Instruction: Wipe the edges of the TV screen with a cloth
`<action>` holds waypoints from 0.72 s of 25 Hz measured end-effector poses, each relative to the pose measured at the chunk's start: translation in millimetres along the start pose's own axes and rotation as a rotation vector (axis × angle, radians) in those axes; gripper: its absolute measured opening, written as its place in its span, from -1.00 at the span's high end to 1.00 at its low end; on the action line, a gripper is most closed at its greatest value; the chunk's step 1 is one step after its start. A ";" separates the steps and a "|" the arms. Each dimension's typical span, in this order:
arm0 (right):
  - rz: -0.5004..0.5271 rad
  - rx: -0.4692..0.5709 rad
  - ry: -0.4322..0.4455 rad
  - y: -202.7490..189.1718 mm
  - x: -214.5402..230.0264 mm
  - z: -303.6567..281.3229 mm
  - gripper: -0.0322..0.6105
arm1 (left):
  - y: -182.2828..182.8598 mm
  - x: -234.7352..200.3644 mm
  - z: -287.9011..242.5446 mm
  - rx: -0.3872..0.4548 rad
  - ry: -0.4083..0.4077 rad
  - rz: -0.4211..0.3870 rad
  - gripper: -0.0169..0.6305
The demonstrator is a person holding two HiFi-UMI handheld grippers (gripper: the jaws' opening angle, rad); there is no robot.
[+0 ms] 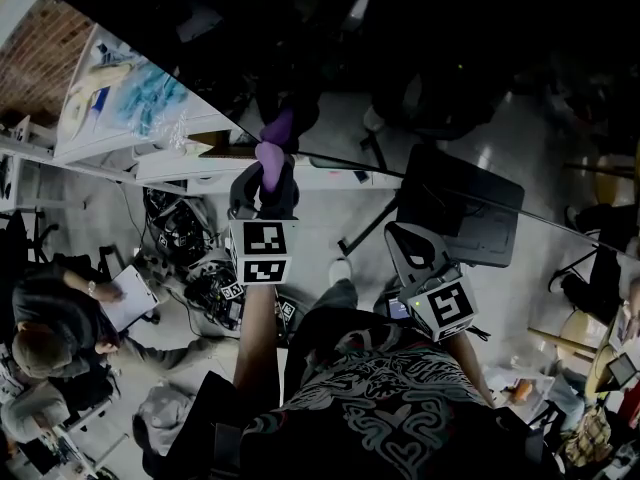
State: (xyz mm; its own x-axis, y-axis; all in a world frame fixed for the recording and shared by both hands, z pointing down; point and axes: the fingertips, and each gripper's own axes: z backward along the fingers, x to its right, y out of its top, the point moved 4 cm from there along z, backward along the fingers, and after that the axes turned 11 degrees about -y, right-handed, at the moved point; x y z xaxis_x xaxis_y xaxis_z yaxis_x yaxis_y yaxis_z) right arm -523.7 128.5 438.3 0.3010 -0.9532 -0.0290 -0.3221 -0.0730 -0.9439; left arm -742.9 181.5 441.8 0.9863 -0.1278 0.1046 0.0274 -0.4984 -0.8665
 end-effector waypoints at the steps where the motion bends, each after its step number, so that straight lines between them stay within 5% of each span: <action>1: 0.004 -0.011 0.001 -1.9 0.7 -0.7 0.80 | 0.2 -0.8 -1.1 -0.003 -0.008 -0.006 0.60; 11: -0.042 0.007 -0.012 1.2 8.0 2.7 0.80 | 8.4 8.1 -5.2 -0.012 -0.069 -0.043 0.60; 18: -0.086 0.013 -0.146 2.4 25.4 9.1 0.80 | 9.8 13.7 -3.3 0.004 -0.129 -0.040 0.60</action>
State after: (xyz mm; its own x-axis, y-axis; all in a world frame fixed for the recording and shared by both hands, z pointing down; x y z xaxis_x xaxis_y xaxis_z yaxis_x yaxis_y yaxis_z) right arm -508.6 106.8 432.3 0.4550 -0.8905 0.0058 -0.2776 -0.1480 -0.9492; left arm -729.6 172.1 436.4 0.9971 0.0034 0.0758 0.0675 -0.4975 -0.8648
